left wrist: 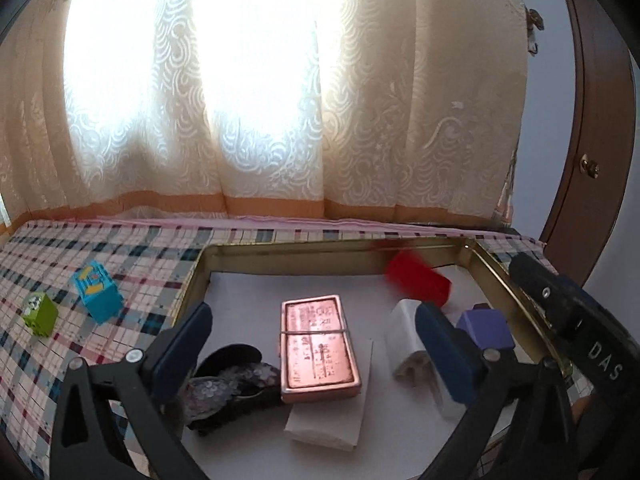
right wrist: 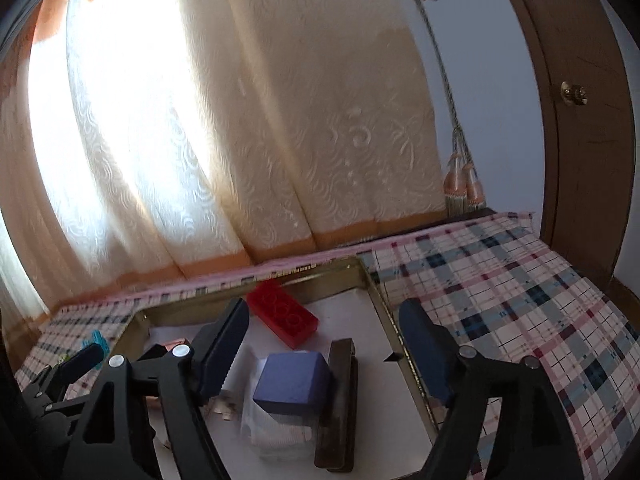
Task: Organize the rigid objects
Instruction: 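Move both open grippers back toward the green and blue blocks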
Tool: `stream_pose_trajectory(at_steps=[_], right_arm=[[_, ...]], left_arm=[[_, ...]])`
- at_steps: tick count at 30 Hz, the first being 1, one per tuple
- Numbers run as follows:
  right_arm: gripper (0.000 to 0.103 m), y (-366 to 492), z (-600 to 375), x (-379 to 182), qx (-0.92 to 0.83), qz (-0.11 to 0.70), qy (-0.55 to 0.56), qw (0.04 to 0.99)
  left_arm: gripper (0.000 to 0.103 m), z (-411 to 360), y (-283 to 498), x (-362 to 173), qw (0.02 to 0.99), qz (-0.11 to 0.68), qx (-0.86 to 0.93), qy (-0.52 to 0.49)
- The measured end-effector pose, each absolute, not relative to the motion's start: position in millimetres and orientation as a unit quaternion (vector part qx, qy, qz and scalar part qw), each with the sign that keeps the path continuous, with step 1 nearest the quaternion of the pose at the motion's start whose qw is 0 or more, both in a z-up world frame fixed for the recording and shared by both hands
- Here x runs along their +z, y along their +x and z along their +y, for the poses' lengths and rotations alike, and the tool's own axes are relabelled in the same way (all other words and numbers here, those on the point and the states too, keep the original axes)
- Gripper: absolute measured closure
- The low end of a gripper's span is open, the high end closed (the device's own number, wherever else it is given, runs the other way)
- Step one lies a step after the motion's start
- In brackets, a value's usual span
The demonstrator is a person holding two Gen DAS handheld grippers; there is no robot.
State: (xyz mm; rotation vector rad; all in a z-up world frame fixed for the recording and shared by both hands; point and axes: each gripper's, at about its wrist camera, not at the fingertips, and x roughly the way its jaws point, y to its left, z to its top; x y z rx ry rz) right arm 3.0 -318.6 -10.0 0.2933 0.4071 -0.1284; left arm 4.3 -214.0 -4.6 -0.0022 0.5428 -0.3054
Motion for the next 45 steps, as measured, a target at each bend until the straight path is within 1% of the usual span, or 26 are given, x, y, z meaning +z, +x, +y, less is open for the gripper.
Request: stream_pose_trajectory(at_steps=[10,16,23,45], right_arm=[[0.023,-6.8,-322.7,-5.6,-0.099,0.167,0.141,0.971],[0.023,-18.3,-321.6,-2.9,-0.111,0.118,0.139,0.977],[0.023,-28.8,-314.3,1.7,-0.131,0.081,0.117,0.981],[0.023,-51.4,-284.9,6.3,-0.176,0.051,0.094,0.978]], left_arm=[[0.000,-207.7,1.5,-1.8,0.958,0.254,-0.134,0.019],[0.000,-200.4,-1.2,-2.6,0.960,0.247,-0.126,0.022],[0.000,-194.6,-9.2,-1.6,0.967,0.222,-0.119,0.035],[0.000,-189.0,-15.5,-5.7,0.967,0.220,-0.122,0.030]])
